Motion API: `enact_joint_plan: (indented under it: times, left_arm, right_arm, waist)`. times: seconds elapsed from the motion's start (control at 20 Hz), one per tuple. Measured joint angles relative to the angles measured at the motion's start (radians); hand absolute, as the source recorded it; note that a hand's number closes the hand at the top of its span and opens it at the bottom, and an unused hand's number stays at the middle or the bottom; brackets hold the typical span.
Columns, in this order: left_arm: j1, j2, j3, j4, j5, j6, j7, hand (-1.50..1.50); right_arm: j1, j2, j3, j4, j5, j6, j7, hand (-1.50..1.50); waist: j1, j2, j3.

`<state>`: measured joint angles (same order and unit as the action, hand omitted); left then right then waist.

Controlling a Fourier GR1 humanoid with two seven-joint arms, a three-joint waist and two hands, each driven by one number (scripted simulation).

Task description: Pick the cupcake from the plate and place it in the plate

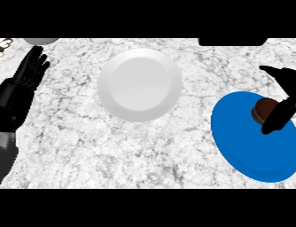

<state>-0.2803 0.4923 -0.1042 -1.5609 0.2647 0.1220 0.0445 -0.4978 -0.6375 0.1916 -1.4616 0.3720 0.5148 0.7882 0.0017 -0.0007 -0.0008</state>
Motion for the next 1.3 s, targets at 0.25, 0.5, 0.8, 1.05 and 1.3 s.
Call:
enact_joint_plan:
  times: [0.25,0.5,0.8,1.05,1.3]
  left_arm:
    - [0.029,-0.023,0.012,-0.026,-0.030,-0.011,0.001,0.00]
    - [0.031,-0.050,0.036,-0.041,-0.058,-0.031,0.021,0.00]
    - [0.010,-0.067,0.076,-0.012,-0.078,-0.077,0.027,0.00]
    - [0.007,-0.100,0.090,-0.033,-0.108,-0.084,0.054,0.00]
    - [0.014,-0.118,0.117,-0.020,-0.122,-0.112,0.038,0.00]
  right_arm:
    - [0.006,0.016,0.003,0.070,0.075,0.021,-0.001,-1.50]
    - [0.031,0.040,-0.023,0.123,0.140,0.023,-0.031,-1.50]
    - [0.051,0.078,-0.040,0.215,0.212,-0.001,-0.118,-1.50]
    - [0.055,0.107,-0.058,0.292,0.263,-0.005,-0.174,-1.50]
    - [0.058,0.120,-0.064,0.380,0.333,-0.038,-0.226,-1.50]
  waist:
    - [0.003,0.001,0.001]
    - [0.001,0.001,0.001]
    - [0.001,0.002,0.001]
    - [0.002,0.001,0.001]
    - [0.003,0.001,0.000]
